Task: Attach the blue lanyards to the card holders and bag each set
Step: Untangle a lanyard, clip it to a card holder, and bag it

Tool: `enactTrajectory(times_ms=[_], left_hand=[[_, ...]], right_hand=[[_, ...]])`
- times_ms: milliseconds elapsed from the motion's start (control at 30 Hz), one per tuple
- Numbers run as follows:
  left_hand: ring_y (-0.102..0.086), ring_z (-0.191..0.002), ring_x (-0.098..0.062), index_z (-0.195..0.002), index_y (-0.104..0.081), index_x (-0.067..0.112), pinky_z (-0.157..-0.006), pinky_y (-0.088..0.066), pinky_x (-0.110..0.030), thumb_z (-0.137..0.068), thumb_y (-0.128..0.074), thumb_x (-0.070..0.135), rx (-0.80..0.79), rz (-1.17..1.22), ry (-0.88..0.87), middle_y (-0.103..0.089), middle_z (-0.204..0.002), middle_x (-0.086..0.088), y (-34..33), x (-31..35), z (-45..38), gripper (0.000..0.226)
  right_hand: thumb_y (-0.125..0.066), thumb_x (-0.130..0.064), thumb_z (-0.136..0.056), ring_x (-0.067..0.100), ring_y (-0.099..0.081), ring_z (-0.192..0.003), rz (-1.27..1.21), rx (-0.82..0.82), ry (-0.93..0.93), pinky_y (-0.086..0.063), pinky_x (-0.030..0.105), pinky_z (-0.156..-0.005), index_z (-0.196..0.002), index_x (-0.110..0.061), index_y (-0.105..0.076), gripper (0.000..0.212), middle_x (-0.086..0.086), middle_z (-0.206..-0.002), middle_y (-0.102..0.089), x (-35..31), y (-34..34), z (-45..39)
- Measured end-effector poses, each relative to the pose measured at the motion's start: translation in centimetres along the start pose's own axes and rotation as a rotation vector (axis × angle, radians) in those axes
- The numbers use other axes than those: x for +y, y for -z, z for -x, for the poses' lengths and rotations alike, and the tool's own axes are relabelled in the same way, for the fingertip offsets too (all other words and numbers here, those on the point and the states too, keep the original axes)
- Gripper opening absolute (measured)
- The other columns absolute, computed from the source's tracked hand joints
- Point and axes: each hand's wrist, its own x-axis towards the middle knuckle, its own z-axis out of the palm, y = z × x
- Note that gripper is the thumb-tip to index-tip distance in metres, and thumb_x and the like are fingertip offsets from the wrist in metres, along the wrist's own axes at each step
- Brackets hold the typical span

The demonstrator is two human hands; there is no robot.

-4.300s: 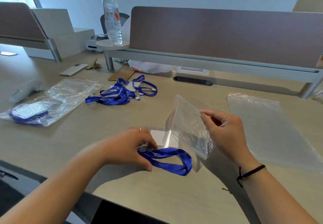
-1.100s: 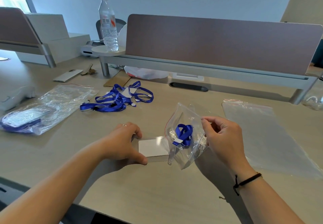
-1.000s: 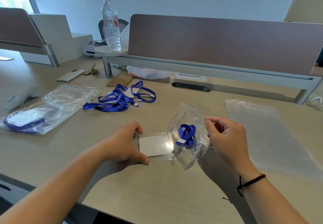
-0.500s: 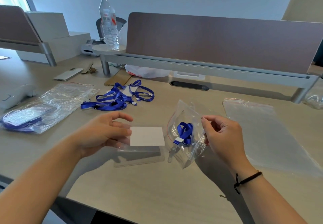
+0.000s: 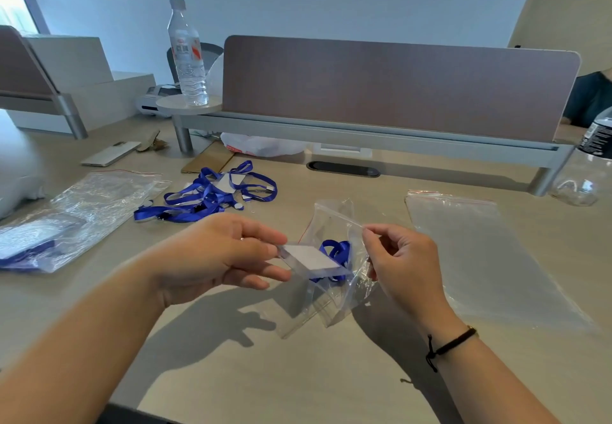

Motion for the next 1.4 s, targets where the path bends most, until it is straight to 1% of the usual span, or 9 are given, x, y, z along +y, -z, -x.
enactTrajectory(times_ms=[133,500,633,800,900,1000,1167,1267,1400], left_hand=[[-0.077,-0.093,-0.023,-0.120,-0.063,0.007,-0.067,-0.063,-0.029,-0.097,-0.060,0.003,0.040,-0.208,0.003,-0.078,-0.102,-0.012,-2.0,0.2,-1.5,0.024],[-0.074,-0.063,-0.009,-0.107,-0.072,0.021,-0.050,-0.054,-0.019,-0.091,-0.073,0.021,0.277,-0.582,-0.155,-0.077,-0.078,0.002,-6.0,-2.0,-6.2,0.016],[-0.067,-0.063,-0.005,-0.099,-0.075,0.030,-0.066,-0.060,-0.022,-0.090,-0.073,0.036,0.433,-0.776,-0.256,-0.071,-0.080,0.013,-6.8,-3.5,-8.1,0.011],[-0.058,-0.061,-0.005,-0.072,-0.064,0.028,-0.060,-0.056,-0.031,-0.085,-0.071,0.053,0.557,-0.910,-0.252,-0.060,-0.063,0.012,-6.4,-5.2,-8.4,0.028],[-0.049,-0.057,-0.013,-0.065,-0.051,0.021,-0.056,-0.048,-0.037,-0.081,-0.074,0.053,0.649,-0.871,-0.269,-0.054,-0.058,0.005,-5.6,-6.0,-8.1,0.043],[-0.054,-0.068,-0.010,-0.077,-0.055,0.024,-0.059,-0.044,-0.028,-0.082,-0.076,0.047,0.658,-0.729,-0.224,-0.060,-0.072,0.007,-5.1,-6.1,-8.1,0.031],[-0.071,-0.065,-0.016,-0.084,-0.074,0.009,-0.068,-0.064,-0.033,-0.096,-0.067,0.016,0.450,-0.137,-0.114,-0.075,-0.076,-0.012,-5.0,-5.4,-7.8,0.015],[-0.074,-0.076,-0.022,-0.095,-0.073,0.003,-0.067,-0.063,-0.032,-0.098,-0.063,0.016,0.337,0.117,-0.078,-0.076,-0.089,-0.017,-5.5,-4.5,-6.8,0.016],[-0.075,-0.076,-0.020,-0.104,-0.071,0.002,-0.068,-0.063,-0.032,-0.100,-0.058,0.016,0.253,0.269,-0.078,-0.076,-0.096,-0.019,-5.6,-3.0,-5.5,0.020]], right_hand=[[-0.064,-0.022,-0.095,0.005,-0.065,-0.062,-0.019,-0.001,0.012,-0.052,0.017,-0.055,-0.100,-0.020,-0.077,0.014,-0.012,-0.075,-0.071,-0.4,0.2,0.1],[-0.061,-0.030,-0.097,0.006,-0.065,-0.068,-0.013,-0.028,0.044,-0.052,0.018,-0.054,-0.100,-0.024,-0.077,0.017,-0.016,-0.079,-0.071,-0.5,0.2,0.1],[-0.061,-0.034,-0.096,0.006,-0.066,-0.070,-0.027,-0.015,0.052,-0.052,0.015,-0.055,-0.101,-0.026,-0.077,0.018,-0.017,-0.081,-0.071,-0.5,0.2,0.1],[-0.063,-0.028,-0.097,0.007,-0.067,-0.070,-0.066,-0.008,0.047,-0.052,0.017,-0.052,-0.096,-0.031,-0.073,0.010,-0.018,-0.079,-0.070,-0.7,0.6,0.0],[-0.064,-0.028,-0.097,0.010,-0.067,-0.072,-0.082,0.008,0.050,-0.053,0.018,-0.050,-0.093,-0.035,-0.071,0.011,-0.017,-0.080,-0.071,-0.9,0.7,-0.1],[-0.064,-0.028,-0.096,0.011,-0.068,-0.073,-0.101,0.018,0.048,-0.053,0.019,-0.050,-0.093,-0.034,-0.073,0.011,-0.016,-0.082,-0.072,-0.9,0.6,-0.1],[-0.068,-0.025,-0.093,0.008,-0.064,-0.069,-0.011,-0.046,0.145,-0.049,0.014,-0.056,-0.100,-0.027,-0.076,0.010,-0.019,-0.073,-0.067,-0.9,0.5,0.3],[-0.069,-0.032,-0.092,0.010,-0.061,-0.064,0.052,-0.149,0.223,-0.045,0.013,-0.057,-0.111,-0.023,-0.075,0.022,-0.020,-0.069,-0.061,-1.2,-0.1,0.8],[-0.052,-0.057,-0.094,0.008,-0.061,-0.071,0.101,-0.289,0.298,-0.049,0.016,-0.062,-0.127,-0.037,-0.065,0.041,-0.025,-0.083,-0.062,-2.1,-1.5,1.5]])
